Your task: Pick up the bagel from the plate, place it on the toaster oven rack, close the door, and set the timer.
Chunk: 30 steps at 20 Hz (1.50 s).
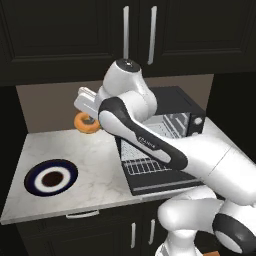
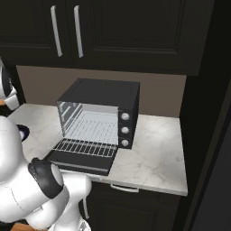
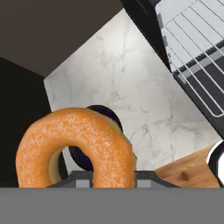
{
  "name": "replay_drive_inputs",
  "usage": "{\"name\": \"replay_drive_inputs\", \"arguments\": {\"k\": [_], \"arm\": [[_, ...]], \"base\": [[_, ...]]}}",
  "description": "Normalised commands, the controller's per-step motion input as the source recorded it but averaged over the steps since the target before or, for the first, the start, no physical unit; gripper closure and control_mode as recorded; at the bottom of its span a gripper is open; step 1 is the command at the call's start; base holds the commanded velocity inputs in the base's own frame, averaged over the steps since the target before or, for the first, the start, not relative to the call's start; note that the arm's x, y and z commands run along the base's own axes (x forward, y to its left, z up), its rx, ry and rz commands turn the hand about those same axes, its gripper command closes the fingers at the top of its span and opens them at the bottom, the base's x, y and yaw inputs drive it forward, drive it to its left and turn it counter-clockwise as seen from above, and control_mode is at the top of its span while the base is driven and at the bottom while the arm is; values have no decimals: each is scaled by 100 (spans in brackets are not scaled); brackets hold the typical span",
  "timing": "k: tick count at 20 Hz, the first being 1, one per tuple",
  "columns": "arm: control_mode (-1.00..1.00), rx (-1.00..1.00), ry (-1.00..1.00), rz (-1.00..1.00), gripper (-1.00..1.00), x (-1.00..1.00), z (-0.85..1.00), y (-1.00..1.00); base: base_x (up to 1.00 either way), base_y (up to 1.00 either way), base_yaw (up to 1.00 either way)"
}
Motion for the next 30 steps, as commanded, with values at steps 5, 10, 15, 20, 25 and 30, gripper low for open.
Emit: {"name": "replay_drive_inputs", "arguments": {"k": [5, 10, 15, 20, 25, 30], "arm": [[-100, -20, 1, 0, 100, 0, -21, -98], [-100, -9, 0, 5, 100, -10, -54, -100], [-100, -4, 0, 8, 100, 0, -55, -100], [-100, 0, -1, 8, 100, 15, -31, -100], [-100, 0, 0, 5, 100, 37, -27, -67], [-100, -4, 0, 1, 100, 38, -50, -7]], "base": [[0, 0, 0], [0, 0, 0], [0, 0, 0], [0, 0, 0], [0, 0, 0], [0, 0, 0]]}}
